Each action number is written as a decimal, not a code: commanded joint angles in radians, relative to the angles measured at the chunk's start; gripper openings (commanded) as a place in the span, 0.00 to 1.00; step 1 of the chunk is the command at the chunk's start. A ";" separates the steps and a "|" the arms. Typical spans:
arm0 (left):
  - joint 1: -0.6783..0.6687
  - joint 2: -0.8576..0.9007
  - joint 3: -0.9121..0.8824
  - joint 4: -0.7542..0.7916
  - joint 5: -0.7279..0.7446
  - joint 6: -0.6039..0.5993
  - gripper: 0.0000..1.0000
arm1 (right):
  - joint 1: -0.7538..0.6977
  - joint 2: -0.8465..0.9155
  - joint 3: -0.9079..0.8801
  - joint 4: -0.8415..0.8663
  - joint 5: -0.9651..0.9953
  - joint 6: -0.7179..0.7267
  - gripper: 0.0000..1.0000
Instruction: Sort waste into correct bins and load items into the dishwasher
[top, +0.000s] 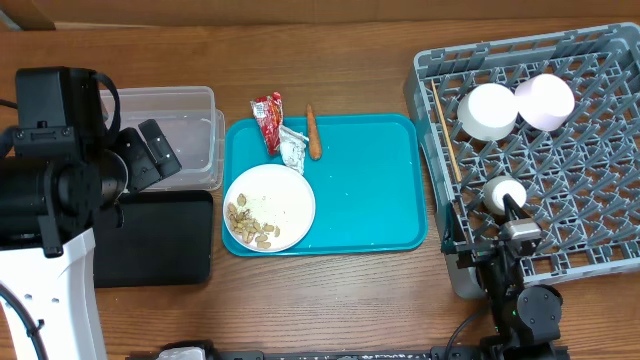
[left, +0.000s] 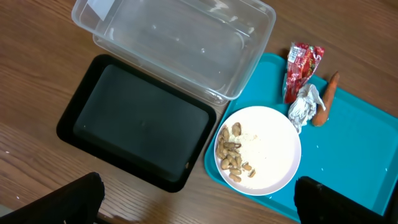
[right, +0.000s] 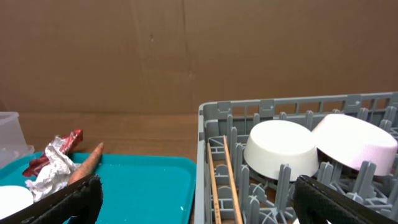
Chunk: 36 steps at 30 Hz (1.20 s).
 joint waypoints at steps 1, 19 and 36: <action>0.004 0.002 0.006 0.000 -0.011 -0.010 1.00 | -0.003 -0.012 -0.011 -0.034 -0.005 0.004 1.00; 0.004 0.002 0.006 0.000 -0.012 -0.010 1.00 | -0.003 -0.011 -0.010 -0.035 -0.005 0.004 1.00; -0.210 0.248 -0.133 0.297 0.319 -0.054 1.00 | -0.003 -0.011 -0.010 -0.035 -0.005 0.004 1.00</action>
